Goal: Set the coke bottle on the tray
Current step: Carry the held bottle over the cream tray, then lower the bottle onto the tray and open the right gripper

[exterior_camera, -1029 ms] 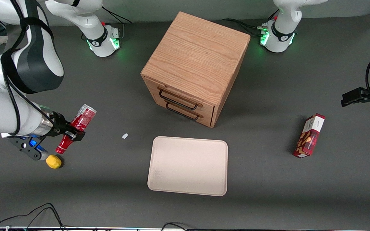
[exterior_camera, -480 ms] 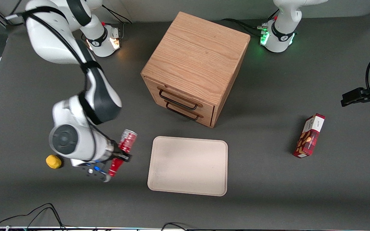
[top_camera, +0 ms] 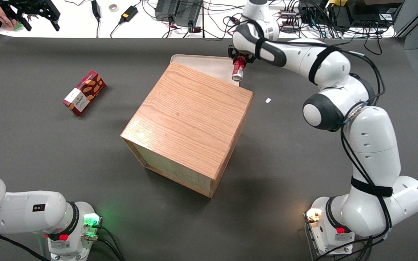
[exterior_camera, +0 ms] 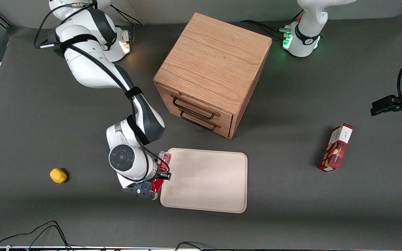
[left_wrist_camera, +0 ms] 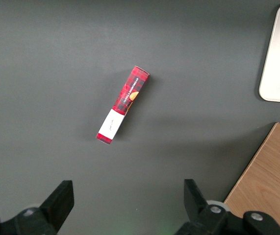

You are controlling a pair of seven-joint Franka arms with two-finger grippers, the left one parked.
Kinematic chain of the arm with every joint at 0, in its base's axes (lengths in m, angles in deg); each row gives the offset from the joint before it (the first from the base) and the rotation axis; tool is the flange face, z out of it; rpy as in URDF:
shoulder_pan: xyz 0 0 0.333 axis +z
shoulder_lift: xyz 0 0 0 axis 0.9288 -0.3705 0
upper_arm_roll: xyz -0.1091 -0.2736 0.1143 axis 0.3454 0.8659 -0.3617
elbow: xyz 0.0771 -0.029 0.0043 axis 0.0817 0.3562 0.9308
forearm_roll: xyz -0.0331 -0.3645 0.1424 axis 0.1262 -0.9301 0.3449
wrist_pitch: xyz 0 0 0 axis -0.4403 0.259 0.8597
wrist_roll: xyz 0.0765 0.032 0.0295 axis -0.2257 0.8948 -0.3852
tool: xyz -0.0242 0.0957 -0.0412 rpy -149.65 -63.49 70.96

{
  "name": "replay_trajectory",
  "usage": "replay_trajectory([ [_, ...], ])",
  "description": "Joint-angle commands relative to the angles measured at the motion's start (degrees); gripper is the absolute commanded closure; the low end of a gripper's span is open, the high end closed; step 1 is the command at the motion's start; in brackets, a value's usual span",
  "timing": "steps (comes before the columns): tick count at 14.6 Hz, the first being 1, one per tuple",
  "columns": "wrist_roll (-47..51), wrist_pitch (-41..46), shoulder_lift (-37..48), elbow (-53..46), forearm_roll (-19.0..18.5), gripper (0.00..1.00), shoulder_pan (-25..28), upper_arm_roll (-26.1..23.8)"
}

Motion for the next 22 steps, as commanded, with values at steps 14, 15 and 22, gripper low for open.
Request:
replay_trajectory([
  [14,-7.6,-3.7,-5.9,-3.4,0.6,0.89,1.8,2.3],
  [15,-7.6,-3.7,-6.0,-3.4,0.6,0.8,1.8,2.3],
  [22,-7.1,-4.1,-6.1,-3.2,0.5,0.0,1.8,2.3],
])
